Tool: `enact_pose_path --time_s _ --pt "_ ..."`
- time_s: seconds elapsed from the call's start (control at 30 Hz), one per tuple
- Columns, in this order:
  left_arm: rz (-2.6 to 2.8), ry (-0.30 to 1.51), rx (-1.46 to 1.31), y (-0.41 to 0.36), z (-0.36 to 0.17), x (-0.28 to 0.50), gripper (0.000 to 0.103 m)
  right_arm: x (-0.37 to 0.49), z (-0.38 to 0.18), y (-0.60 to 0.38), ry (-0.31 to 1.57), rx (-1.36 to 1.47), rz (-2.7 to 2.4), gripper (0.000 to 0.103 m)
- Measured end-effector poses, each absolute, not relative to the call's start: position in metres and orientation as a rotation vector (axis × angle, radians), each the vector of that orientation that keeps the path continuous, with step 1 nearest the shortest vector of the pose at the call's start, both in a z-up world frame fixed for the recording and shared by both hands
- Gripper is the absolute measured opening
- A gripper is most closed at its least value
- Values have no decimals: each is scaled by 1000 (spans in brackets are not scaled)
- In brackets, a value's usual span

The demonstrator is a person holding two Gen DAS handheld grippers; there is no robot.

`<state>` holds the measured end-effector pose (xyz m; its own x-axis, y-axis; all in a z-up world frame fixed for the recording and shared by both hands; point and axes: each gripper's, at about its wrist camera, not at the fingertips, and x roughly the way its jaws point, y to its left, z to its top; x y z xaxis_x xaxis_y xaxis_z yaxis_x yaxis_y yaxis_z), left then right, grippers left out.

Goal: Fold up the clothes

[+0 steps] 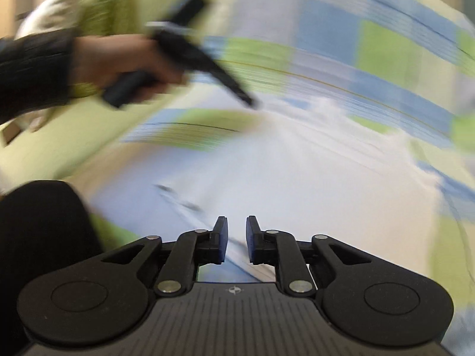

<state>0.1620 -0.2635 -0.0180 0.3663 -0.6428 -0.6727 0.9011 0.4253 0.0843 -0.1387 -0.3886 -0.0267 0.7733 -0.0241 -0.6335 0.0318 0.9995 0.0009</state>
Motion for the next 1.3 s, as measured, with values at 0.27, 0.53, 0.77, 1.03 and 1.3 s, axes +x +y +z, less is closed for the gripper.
enact_pose_path --time_s 0.27,0.53,0.77,1.03,1.3 --pt "-1200 492 688 -265 -32 61 46 -209 -68 -511 640 569 -262 35" --pt "-1180 565 750 -251 -53 45 46 -197 -102 -554 596 848 -169 30" --pt "-1184 492 835 -226 -54 35 46 -215 -97 -561 612 860 -217 1" --pt "-1276 226 1118 -173 -60 0 49 -207 -64 -530 637 627 -197 13" --pt "-1316 -124 1425 -174 -98 -24 52 -192 -54 -498 649 521 -181 30"
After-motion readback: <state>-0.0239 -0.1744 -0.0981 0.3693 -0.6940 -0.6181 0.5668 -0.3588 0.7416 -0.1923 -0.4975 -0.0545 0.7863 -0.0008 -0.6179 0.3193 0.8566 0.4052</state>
